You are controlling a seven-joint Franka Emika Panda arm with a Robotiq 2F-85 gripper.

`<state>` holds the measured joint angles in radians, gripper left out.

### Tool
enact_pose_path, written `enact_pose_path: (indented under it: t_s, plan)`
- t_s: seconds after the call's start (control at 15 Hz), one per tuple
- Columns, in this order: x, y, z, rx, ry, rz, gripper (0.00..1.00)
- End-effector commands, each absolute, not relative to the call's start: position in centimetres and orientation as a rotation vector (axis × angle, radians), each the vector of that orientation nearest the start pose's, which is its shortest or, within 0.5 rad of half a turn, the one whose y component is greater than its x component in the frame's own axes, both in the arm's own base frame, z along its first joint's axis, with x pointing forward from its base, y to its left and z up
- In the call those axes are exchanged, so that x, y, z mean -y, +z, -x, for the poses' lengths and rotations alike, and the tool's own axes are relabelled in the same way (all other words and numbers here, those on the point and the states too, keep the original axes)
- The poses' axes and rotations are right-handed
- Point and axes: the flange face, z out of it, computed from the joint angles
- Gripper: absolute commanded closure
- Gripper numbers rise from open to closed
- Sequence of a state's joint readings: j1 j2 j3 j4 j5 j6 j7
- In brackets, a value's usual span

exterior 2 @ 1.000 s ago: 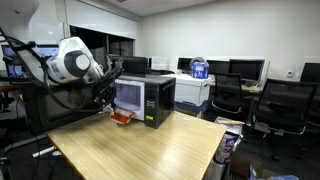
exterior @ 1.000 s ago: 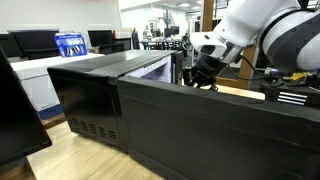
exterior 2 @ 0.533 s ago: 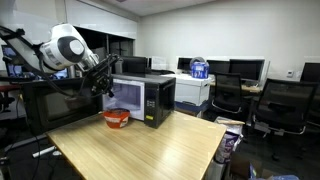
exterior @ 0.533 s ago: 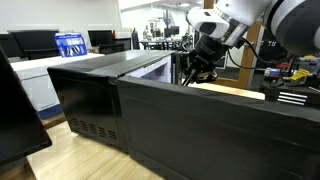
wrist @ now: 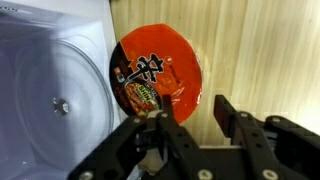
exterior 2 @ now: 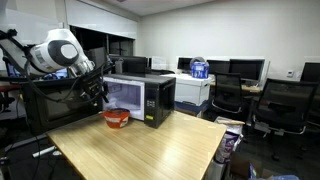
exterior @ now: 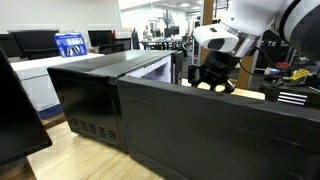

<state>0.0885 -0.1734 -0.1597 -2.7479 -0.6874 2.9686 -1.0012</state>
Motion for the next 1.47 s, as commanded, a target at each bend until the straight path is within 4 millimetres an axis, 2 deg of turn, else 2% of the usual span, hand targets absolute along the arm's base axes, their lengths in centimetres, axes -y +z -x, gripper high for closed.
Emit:
enact_pose_path:
  t_s: [0.0,0.13,0.27,0.73,1.13,1.4]
  plan:
    - [-1.2,30.0,-40.3,-1.973,0.332,-1.935,0.21]
    - [-0.9,29.6,-40.4,-1.956,0.367,-1.935,0.07]
    - [-0.5,28.9,-40.8,-1.962,0.382,-1.930,0.00]
    - [0.4,25.7,-41.2,-1.980,0.380,-1.968,0.00]
    - [1.1,24.9,-44.2,-1.978,0.462,-1.913,0.00]
    - [1.3,22.6,-45.1,-1.990,0.439,-1.934,0.00]
